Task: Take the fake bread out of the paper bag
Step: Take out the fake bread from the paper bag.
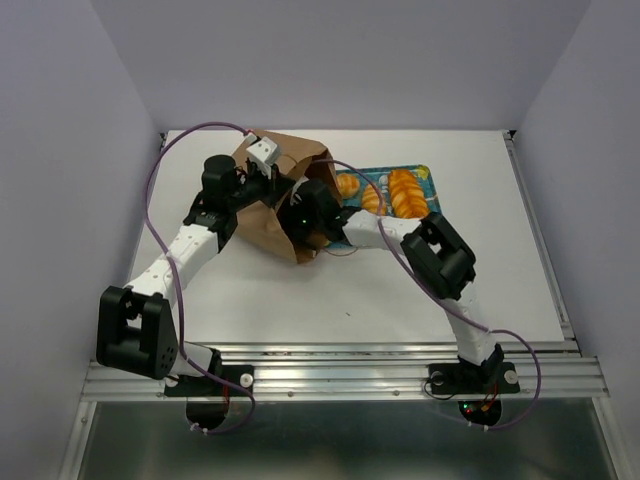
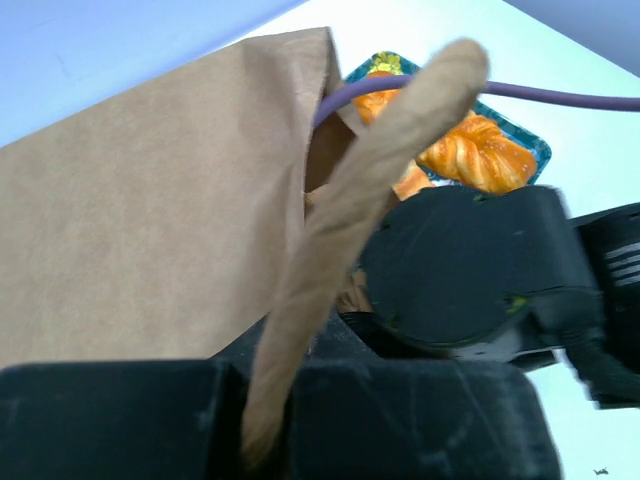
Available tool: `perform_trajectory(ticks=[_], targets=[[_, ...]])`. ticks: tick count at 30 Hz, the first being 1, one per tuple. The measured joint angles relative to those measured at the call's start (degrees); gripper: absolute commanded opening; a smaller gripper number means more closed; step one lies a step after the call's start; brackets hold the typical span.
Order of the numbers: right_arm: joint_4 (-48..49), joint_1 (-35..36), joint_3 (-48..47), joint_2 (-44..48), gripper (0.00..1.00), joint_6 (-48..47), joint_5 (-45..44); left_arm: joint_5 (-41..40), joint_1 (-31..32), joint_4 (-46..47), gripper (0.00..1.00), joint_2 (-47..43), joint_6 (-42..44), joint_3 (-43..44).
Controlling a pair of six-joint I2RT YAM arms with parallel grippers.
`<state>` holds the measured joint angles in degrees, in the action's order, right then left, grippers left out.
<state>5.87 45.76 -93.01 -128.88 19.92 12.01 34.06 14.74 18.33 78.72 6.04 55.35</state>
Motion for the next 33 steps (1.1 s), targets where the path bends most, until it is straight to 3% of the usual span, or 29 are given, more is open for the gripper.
perform_trajectory(ticks=[14, 24, 33], targets=[[-8.4, -0.3, 17.2, 18.8, 0.01, 1.5, -5.1, 5.8, 0.6, 1.6, 0.0, 0.0, -0.7, 1.5], [-7.6, -0.2, 14.6, 20.8, 0.0, 0.5, -6.8, -2.2, -2.1, -1.6, 0.0, 6.7, -0.1, 2.6], [-12.0, -0.2, 17.4, 26.7, 0.01, -1.2, -6.9, -5.0, -2.1, -2.8, 0.0, 7.1, -0.1, 4.0]])
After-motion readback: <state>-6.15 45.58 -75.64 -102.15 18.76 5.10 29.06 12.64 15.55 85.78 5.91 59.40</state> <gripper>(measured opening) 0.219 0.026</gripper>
